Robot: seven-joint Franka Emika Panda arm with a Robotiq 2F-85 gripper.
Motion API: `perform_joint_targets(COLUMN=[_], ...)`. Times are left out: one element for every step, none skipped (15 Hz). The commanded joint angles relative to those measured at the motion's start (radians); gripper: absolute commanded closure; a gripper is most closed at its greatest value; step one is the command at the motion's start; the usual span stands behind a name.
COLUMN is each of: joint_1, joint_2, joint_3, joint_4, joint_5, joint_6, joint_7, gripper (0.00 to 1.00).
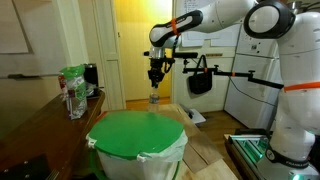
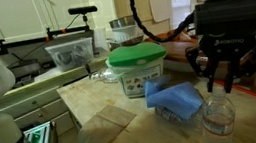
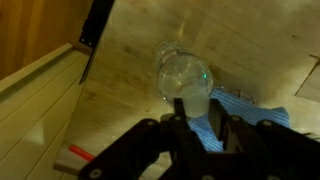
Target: Move the water bottle to the back of the counter
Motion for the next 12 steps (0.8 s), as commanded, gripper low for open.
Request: perform_joint_targets(joint_1=[0.000,0.003,0.009,0.011,0.014,0.017,0.019,0.021,0.023,0.024,0.027,0.030], joint_2=[0.004,0.002,0.001,0.001,-0.001,-0.004,-0.008,-0.010,-0.015,-0.016,-0.016,-0.017], joint_3=[-0.003,-0.006,-0.011,-0.012,-0.014,-0.016,-0.016,-0.016,-0.016,-0.016,-0.019,-0.020], joint_4=[0.031,0.031,0.034,0.038,0.038,0.039,0.038,0.039,0.035,0.034,0.031,0.027], joint_5=[-0.006,-0.008,-0.017,-0.019,-0.020,-0.023,-0.021,-0.022,-0.026,-0.029,-0.033,-0.038], joint_6=[-0.082,-0.086,-0.090,-0.099,-0.102,-0.102,-0.103,-0.103,-0.098,-0.098,-0.087,-0.078], joint_7=[-0.089,-0.087,-0.069,-0.062,-0.043,-0.029,-0.025,-0.020,-0.015,-0.013,0.001,0.018], gripper=[0.93,0.93,0.93,0.93,0.93,0.93,0.93,0.93,0.93,0.93,0.93,0.93])
